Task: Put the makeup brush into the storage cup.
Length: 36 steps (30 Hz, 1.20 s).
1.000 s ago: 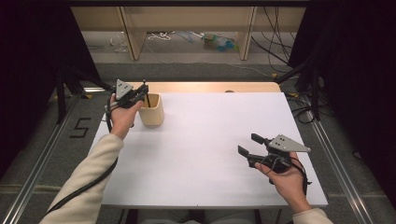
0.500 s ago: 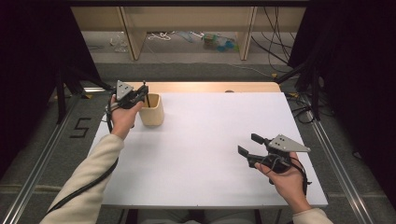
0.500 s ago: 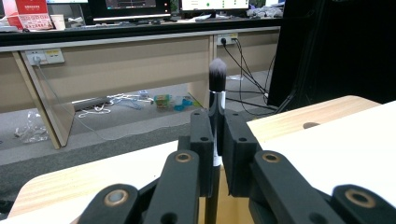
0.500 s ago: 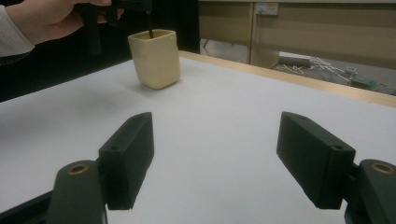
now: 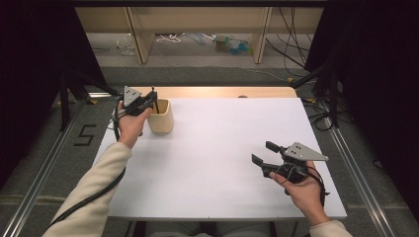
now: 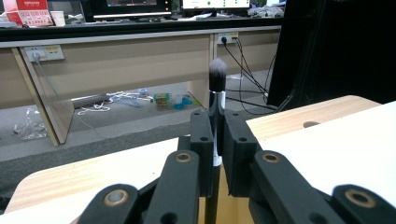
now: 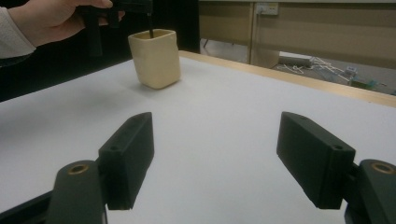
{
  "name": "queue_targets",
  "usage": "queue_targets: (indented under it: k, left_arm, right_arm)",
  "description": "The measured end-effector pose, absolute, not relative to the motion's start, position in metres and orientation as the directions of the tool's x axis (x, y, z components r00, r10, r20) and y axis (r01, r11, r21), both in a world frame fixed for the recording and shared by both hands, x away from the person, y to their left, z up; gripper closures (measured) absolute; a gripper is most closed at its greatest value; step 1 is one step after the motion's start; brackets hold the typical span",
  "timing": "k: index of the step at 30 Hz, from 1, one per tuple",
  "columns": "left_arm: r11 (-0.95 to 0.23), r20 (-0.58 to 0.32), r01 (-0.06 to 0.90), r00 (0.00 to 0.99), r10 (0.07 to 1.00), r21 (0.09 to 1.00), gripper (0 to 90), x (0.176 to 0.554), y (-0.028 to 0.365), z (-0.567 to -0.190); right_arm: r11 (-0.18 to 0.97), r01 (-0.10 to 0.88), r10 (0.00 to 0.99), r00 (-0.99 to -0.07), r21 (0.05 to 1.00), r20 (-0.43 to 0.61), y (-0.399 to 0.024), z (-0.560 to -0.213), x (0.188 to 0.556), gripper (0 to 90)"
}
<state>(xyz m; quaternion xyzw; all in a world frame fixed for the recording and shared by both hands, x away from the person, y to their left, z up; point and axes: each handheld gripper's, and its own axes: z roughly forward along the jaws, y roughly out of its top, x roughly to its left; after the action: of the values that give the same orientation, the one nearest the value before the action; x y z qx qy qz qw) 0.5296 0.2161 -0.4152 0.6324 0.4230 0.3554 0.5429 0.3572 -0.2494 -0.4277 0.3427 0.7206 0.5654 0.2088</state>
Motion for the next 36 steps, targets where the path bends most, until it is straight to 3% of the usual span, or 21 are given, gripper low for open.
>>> queue_targets:
  k: [36]
  left_arm:
    - [-0.036,-0.034,0.175,0.381,0.924,0.984,83.7,0.5314,0.2164,-0.4241]
  right_arm:
    - [0.126,0.262,0.729,-0.678,0.957,0.09,-0.2493,-0.4277,0.3573,28.6]
